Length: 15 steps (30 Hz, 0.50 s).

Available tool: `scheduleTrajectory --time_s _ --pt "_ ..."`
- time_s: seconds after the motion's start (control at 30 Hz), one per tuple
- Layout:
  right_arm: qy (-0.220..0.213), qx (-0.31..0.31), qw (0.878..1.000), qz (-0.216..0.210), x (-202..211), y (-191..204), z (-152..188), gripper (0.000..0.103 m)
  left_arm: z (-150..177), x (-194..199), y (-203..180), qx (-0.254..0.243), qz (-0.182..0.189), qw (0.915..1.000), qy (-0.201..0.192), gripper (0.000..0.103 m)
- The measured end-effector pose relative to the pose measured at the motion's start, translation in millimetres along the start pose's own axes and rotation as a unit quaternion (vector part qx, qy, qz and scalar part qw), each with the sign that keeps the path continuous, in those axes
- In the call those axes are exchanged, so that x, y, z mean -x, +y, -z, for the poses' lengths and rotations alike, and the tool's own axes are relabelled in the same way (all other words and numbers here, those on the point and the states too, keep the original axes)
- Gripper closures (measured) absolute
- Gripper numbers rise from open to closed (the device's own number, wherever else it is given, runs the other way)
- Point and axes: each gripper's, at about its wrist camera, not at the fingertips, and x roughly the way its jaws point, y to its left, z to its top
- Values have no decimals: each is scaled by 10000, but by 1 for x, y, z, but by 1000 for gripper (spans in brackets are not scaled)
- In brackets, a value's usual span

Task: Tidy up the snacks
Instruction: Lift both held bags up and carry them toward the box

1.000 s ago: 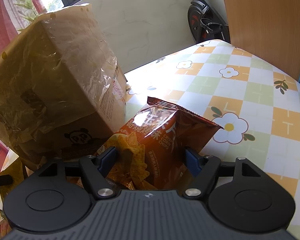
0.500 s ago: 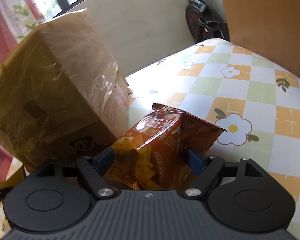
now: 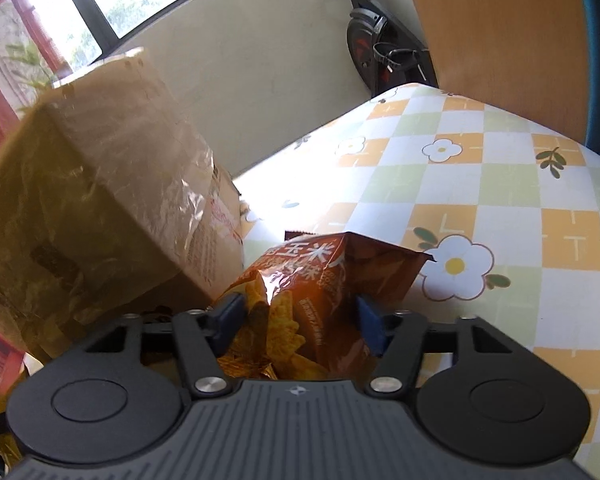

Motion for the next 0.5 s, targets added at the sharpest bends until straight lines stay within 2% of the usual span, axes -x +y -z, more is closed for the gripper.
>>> scheduleTrajectory --time_s 0.17,0.5 --pt "-188 87 9998 -12 12 0 0 51 -2 4 2 22 -15 9999 -102 24" --pt "-578 27 9982 -163 33 4 -10 53 -5 19 5 165 -69 9993 -326 24"
